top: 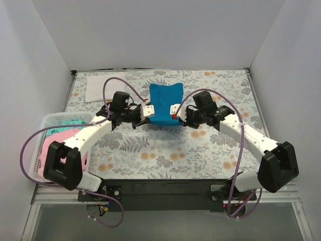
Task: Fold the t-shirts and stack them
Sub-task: Fold the tshirt
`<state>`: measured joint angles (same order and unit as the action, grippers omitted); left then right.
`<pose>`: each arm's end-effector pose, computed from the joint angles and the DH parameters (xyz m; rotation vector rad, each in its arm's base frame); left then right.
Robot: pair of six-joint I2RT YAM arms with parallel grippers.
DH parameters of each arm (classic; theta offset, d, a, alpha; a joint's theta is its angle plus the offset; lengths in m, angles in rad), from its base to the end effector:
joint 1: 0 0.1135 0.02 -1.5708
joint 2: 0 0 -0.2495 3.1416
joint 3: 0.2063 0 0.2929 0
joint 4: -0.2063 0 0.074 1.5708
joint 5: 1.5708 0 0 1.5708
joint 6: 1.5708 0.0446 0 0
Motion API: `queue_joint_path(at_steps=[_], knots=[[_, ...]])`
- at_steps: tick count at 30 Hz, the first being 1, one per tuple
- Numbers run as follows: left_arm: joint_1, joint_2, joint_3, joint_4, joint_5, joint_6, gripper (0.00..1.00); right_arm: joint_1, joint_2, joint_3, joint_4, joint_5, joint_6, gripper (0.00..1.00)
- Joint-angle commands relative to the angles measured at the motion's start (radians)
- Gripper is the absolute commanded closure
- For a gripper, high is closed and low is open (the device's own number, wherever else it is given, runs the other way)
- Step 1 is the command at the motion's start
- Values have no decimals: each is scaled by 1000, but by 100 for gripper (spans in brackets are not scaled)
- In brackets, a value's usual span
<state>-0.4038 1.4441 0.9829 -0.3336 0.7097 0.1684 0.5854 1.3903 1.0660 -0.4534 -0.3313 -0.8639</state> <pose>0.3081 -0.1632 0.2102 0.9779 2.0968 -0.9515 0.2828 0.2048 0.2430 -1.6475 1.6176 0.2475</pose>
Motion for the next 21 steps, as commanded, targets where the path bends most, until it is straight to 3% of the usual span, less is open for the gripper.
queue_joint_path(at_steps=[1, 6, 9, 21], knots=[[-36, -114, -1, -171, 68, 54, 100, 7, -53, 41, -198, -60, -38, 99], [-52, -293, -6, -405, 151, 60, 100, 28, -166, 77, -372, -112, -35, 99], [-52, -333, 28, -430, 145, -19, 100, 28, -162, 147, -416, -130, -17, 99], [86, -188, 68, -413, 152, 8, 100, 27, 68, 291, -424, -169, -89, 99]])
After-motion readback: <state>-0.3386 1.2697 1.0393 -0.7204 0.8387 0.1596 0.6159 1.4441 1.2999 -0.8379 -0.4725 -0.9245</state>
